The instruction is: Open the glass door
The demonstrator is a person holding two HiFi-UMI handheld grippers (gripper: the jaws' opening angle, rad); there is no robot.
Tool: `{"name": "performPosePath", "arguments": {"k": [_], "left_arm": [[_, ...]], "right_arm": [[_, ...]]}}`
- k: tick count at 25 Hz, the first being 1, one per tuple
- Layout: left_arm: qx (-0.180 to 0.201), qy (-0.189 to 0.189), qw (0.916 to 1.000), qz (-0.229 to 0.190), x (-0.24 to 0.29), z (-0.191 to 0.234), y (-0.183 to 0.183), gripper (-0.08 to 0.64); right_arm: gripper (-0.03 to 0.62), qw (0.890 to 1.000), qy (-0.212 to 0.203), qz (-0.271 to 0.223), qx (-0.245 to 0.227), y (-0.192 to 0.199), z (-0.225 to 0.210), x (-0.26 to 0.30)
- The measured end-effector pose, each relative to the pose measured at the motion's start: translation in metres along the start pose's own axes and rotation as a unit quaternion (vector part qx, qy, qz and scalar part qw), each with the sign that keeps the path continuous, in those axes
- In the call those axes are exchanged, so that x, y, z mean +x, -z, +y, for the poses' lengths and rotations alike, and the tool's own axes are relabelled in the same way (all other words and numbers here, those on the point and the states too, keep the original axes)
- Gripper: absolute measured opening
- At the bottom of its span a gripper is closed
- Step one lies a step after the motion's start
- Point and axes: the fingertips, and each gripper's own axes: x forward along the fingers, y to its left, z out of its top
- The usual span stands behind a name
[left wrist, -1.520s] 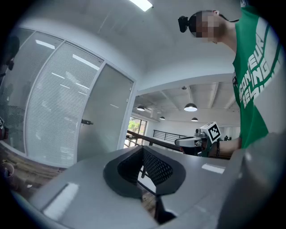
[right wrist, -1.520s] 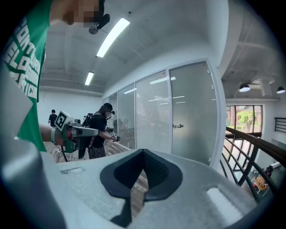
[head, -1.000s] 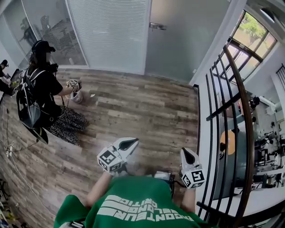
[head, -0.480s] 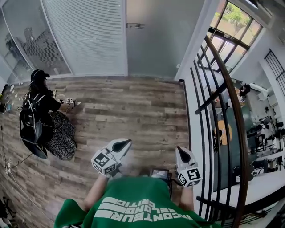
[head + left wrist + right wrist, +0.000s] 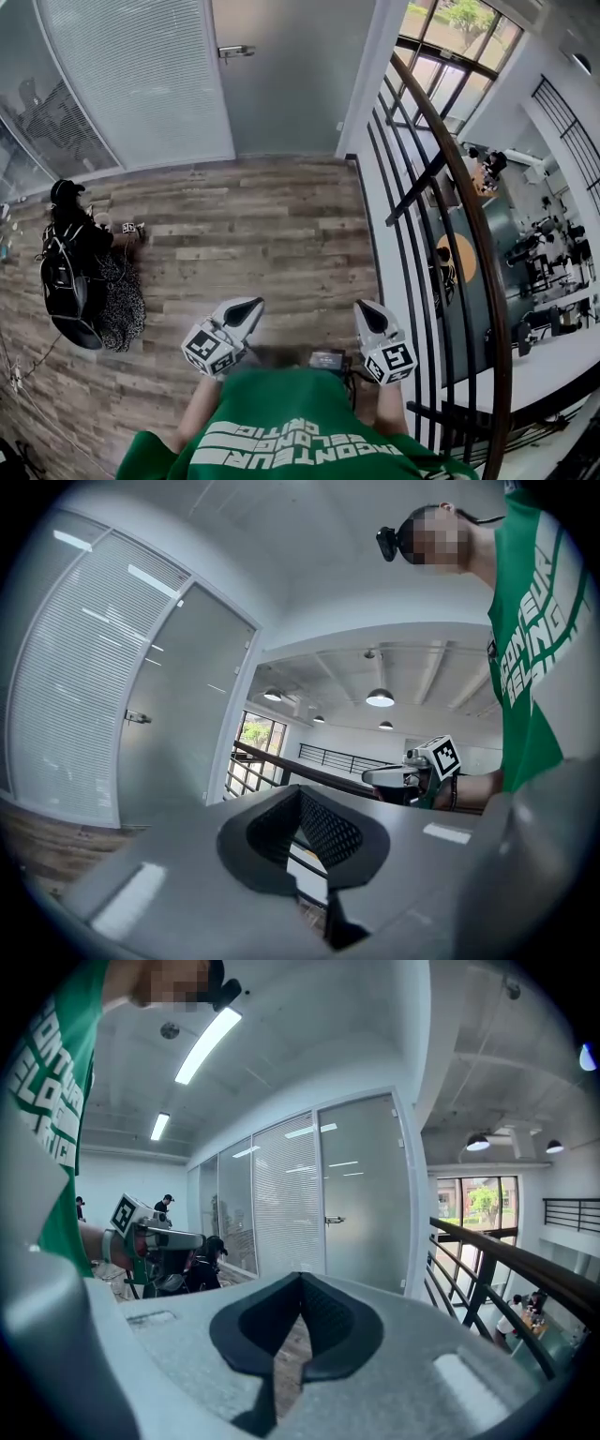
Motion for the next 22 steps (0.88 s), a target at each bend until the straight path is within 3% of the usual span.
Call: {"name": "performPosePath", "arguments": {"k": [13,22], "left_arm": [[-0.01,0.02,0.9997,-0.009,0.069,0.055,-0.007,0.014],[-0.006,0.036,0.999,-0.026,0.121,0.12,-0.045,0.014]], "right_arm": [[-0.008,1.0,0.022,0.013,-0.004,-0.009,-0.052,0.047],[-0.008,0.999,0.041,0.013,-0.015,-0.043,-0.093,0.109]]}}
